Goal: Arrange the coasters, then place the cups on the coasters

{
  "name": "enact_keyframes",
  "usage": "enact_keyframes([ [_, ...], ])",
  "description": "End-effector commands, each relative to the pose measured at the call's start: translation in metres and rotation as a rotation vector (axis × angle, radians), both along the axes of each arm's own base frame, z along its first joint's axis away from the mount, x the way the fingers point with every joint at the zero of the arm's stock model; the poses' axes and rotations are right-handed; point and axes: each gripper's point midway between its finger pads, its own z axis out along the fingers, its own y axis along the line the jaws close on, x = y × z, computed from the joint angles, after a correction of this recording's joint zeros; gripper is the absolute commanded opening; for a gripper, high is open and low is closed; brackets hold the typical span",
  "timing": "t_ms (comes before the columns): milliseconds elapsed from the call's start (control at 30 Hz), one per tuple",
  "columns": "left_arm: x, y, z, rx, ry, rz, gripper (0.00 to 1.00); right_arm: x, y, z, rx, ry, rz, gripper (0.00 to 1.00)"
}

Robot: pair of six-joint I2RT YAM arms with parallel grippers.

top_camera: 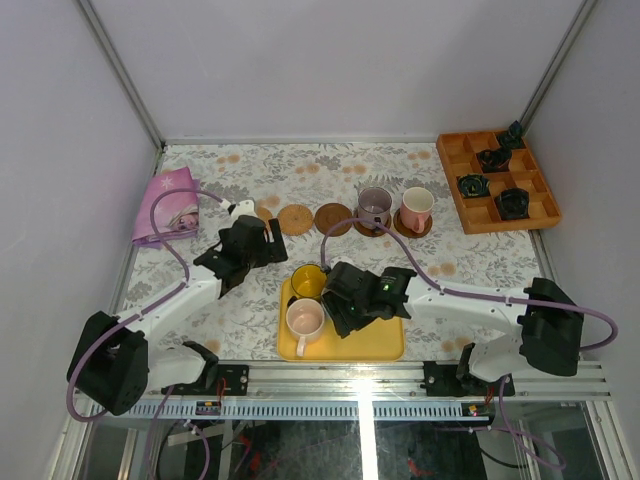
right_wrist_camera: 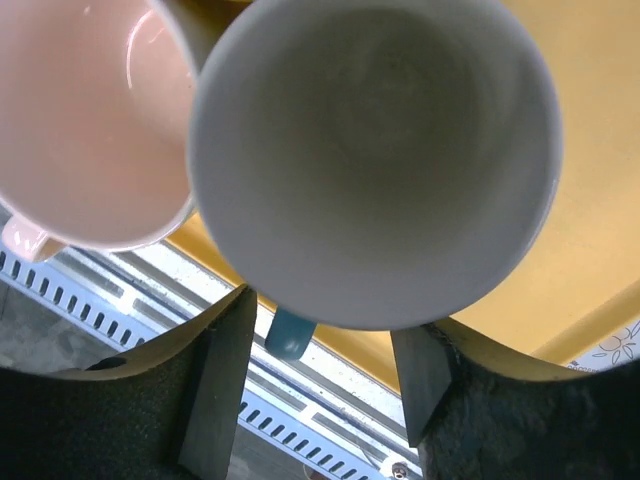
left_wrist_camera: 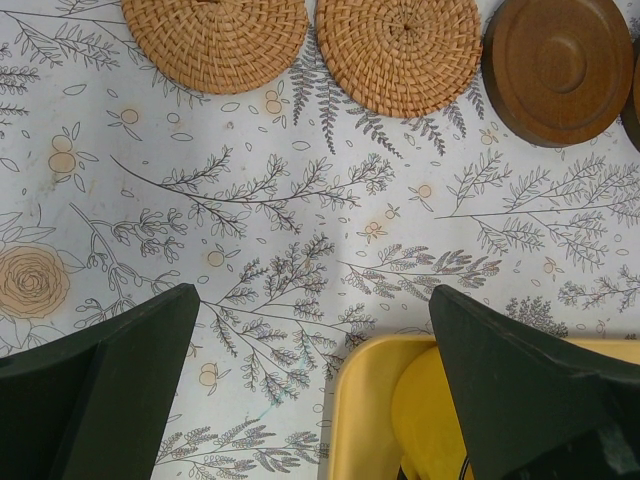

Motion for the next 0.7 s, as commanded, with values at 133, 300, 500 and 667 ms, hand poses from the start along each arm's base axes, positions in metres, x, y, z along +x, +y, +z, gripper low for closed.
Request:
enact_keyframes([
  [133,0.008,-0.001,0.009,0.011,-0.038,-0.001,1.00,0.018,0.014,0.008,0.008,-0.064,-0.069,0.47],
  [300,0.004,0.000,0.005,0.012,-0.031,-0.005,1.00,0.018,0.013,0.009,-0.003,-0.060,-0.076,0.00],
  [500,0.005,-0.003,-0.001,0.007,-0.017,-0.015,1.00,0.017,-0.002,0.020,-0.009,-0.078,-0.132,0.00],
  [667,0.008,-0.008,0.000,0.008,-0.013,-0.033,1.00,0.030,-0.020,0.047,-0.011,-0.169,-0.217,0.00],
])
